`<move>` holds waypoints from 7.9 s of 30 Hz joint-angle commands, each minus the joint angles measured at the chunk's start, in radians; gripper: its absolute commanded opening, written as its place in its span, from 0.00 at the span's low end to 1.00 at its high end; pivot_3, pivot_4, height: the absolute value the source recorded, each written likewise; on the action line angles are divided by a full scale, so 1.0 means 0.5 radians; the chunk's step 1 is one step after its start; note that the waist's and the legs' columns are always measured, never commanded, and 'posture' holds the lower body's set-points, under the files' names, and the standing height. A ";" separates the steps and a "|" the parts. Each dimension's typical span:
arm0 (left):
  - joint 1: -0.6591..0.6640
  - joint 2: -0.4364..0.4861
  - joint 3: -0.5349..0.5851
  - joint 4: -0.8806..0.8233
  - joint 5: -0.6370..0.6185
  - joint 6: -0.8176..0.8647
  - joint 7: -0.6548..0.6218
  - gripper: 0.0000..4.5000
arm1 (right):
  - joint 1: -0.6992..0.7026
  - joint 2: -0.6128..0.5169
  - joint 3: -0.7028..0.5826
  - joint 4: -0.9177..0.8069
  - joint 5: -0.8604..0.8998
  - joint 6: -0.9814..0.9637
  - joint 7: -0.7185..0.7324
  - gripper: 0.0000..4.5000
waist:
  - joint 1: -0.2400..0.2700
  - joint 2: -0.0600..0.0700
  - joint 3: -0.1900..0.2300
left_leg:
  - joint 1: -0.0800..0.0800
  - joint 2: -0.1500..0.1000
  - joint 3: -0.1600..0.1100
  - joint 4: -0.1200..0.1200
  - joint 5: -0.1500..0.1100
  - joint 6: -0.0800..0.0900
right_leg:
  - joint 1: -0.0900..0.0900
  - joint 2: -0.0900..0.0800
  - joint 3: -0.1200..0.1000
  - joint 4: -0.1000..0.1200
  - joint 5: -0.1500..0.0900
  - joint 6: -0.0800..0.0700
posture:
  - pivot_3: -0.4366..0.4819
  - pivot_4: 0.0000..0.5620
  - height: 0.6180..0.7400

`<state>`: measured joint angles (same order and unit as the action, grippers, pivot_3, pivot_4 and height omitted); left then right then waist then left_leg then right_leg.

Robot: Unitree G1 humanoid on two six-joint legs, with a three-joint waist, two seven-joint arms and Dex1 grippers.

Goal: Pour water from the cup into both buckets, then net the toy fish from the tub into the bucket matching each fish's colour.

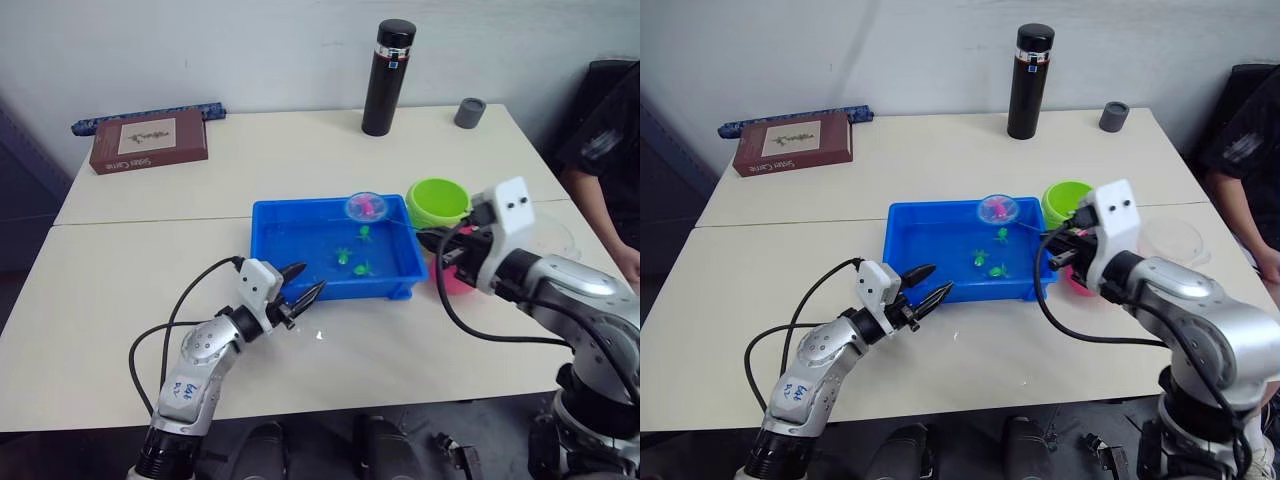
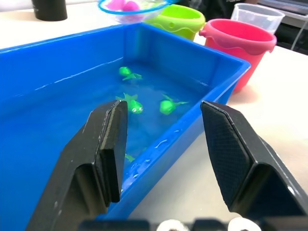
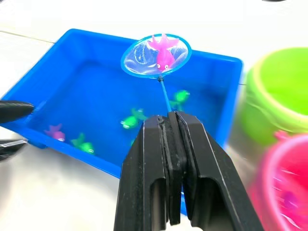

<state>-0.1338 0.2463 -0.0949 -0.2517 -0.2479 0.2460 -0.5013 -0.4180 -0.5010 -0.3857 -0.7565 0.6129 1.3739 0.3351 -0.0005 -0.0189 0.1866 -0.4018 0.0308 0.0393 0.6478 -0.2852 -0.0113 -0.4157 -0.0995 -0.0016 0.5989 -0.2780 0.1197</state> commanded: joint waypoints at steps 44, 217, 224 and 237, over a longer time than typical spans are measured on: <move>-0.181 0.005 -0.022 0.148 -0.029 -0.046 -0.214 0.59 | 1.666 -0.472 -0.112 0.169 -1.753 -2.380 0.014 0.00 | 0.005 0.000 0.000 | 0.002 -0.002 0.001 0.009 0.002 0.000 | 0.011 0.005 -0.007 -0.002 0.002 0.004 | 0.48 0.27 1.00; 0.456 0.003 0.199 -0.708 0.197 0.281 0.573 0.59 | -0.565 -0.080 1.408 1.790 -1.255 -2.522 1.619 0.00 | -0.014 0.000 0.000 | 0.029 0.002 0.001 0.003 0.000 -0.004 | 0.027 0.000 -0.003 0.005 -0.001 -0.002 | 0.48 0.27 1.00; 0.451 0.000 0.197 -0.707 0.198 0.286 0.577 0.59 | -0.556 -0.022 1.395 1.633 -1.164 -2.252 1.664 0.00 | -0.014 0.000 0.000 | 0.029 0.002 -0.001 0.002 0.000 -0.004 | 0.022 0.000 0.002 0.007 -0.001 -0.002 | 0.48 0.27 1.00; 0.424 -0.001 0.186 -0.676 0.192 0.283 0.568 0.59 | -0.678 0.025 1.293 1.485 -0.910 -1.630 1.626 0.00 | -0.013 0.000 0.000 | 0.024 0.002 0.003 0.001 0.000 -0.004 | 0.012 0.000 0.007 0.012 -0.001 -0.003 | 0.48 0.27 1.00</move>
<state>0.0880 0.2480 -0.0009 -0.5746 -0.1527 0.4049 -0.2137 -0.7404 -0.4866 0.2867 0.0298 0.1174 0.5335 1.1415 -0.0071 -0.0187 0.1865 -0.3901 0.0317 0.0408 0.6485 -0.2852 -0.0135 -0.4099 -0.0997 0.0019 0.6048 -0.2787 0.1181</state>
